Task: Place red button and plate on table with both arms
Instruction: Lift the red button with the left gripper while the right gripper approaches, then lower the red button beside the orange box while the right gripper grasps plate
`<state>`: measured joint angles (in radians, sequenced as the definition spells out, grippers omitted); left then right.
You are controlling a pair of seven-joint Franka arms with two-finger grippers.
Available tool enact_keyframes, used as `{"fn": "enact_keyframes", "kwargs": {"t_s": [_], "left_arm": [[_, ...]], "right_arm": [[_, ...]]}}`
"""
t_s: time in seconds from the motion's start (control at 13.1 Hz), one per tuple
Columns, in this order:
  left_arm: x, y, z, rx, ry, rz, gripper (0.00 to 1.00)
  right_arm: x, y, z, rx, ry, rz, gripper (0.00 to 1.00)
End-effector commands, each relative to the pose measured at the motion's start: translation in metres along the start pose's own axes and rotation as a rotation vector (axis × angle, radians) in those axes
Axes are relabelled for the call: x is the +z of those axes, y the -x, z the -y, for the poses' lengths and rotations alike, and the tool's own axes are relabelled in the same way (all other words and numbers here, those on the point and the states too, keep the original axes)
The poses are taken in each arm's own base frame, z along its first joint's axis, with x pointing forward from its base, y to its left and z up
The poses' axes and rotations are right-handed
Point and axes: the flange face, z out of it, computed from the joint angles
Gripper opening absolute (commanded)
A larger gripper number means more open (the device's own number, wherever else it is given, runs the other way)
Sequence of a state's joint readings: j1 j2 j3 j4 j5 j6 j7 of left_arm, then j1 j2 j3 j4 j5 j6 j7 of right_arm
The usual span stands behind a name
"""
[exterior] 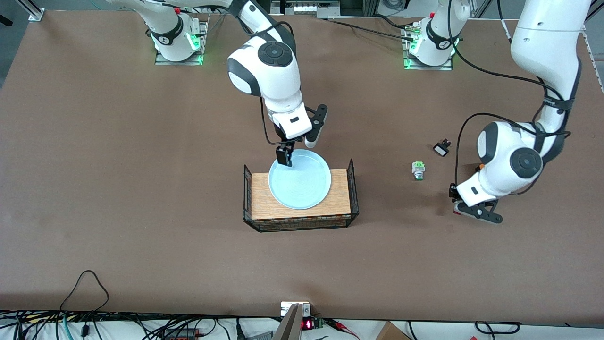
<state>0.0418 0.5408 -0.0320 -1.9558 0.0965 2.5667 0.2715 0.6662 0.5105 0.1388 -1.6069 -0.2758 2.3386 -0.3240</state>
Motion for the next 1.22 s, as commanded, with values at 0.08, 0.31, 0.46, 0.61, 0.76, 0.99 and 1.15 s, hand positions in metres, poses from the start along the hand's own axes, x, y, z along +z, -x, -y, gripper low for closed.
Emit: {"fn": "enact_keyframes", "kwargs": {"t_s": [0.08, 0.31, 0.46, 0.61, 0.76, 0.99, 1.15], "left_arm": [[0.007, 0.029, -0.008, 0.018, -0.002, -0.058, 0.40], [0.000, 0.025, -0.007, 0.016, -0.004, -0.061, 1.00], [-0.015, 0.018, -0.004, 0.014, 0.007, -0.011, 1.00], [-0.043, 0.005, -0.003, 0.009, 0.020, 0.049, 1.00], [-0.085, -0.016, -0.006, -0.020, 0.040, 0.126, 1.00], [-0.169, -0.056, -0.029, -0.092, 0.064, 0.207, 1.00], [-0.219, -0.061, -0.026, -0.113, 0.068, 0.247, 1.00]], "right_arm": [[0.015, -0.012, 0.012, -0.020, 0.063, 0.001, 1.00], [0.015, -0.015, 0.013, -0.032, 0.076, -0.001, 0.33], [0.016, -0.016, 0.015, -0.019, 0.077, -0.001, 0.04], [0.015, -0.020, 0.022, -0.018, 0.075, -0.002, 0.00], [0.014, -0.021, 0.025, -0.026, 0.091, 0.001, 0.00], [0.008, -0.025, 0.030, -0.047, 0.107, -0.004, 0.00], [-0.012, -0.030, 0.023, -0.030, 0.119, -0.025, 0.00]]}}
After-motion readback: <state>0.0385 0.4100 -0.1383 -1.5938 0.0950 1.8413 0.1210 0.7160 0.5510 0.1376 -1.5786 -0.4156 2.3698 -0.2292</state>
